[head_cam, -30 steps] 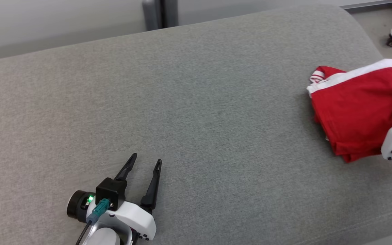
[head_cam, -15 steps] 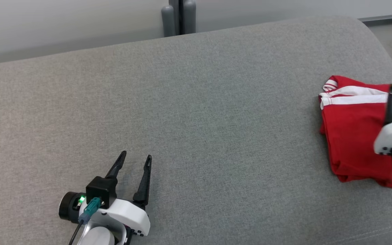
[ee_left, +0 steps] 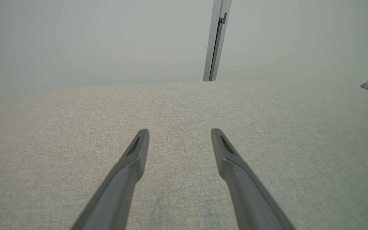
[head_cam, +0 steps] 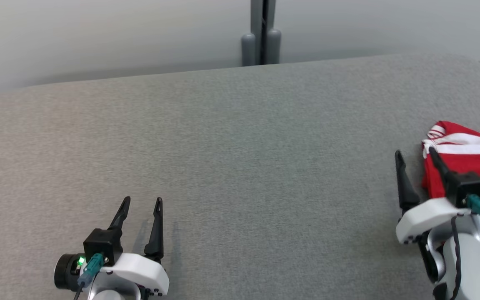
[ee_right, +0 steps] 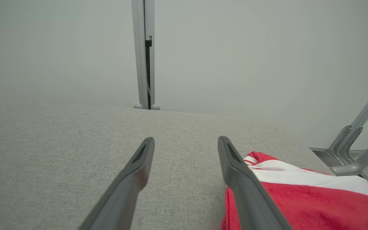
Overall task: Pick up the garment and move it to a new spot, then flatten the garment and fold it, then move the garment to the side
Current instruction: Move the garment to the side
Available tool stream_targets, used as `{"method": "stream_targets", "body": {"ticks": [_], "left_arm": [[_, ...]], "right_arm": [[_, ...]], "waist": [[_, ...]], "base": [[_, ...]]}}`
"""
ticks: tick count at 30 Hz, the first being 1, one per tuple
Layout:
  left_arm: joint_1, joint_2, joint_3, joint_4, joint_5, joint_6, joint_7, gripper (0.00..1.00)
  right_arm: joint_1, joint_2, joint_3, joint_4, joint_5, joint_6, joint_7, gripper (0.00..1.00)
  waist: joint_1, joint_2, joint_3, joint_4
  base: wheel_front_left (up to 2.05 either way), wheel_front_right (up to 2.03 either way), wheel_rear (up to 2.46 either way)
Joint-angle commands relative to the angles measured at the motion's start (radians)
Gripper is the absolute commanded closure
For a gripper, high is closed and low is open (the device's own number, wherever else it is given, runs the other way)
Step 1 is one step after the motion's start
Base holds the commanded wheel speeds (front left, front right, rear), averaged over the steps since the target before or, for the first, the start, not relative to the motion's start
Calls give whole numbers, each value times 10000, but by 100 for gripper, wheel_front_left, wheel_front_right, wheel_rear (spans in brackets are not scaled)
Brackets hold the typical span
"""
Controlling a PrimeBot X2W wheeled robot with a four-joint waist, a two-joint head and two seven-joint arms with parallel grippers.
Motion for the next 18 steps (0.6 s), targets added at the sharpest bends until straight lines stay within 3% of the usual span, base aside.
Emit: {"method": "stream_targets", "body": {"ticks": [1,8,18], "left_arm": [[113,42,33,-27,-38,52,-44,0],[524,43,230,-10,-188,215,-44,0],[912,43,499,66,-100,474,-44,0]], "right_arm": [[230,-50,62,-46,209,-4,4,0],[1211,-49,635,-33,986,-4,4,0],[1844,-50,1031,-175,1638,-4,4,0]], "waist": [[0,0,-254,324],[0,0,-684,802],[0,0,-1102,795]], "base": [[0,0,0],[0,0,0],[0,0,0]]}}
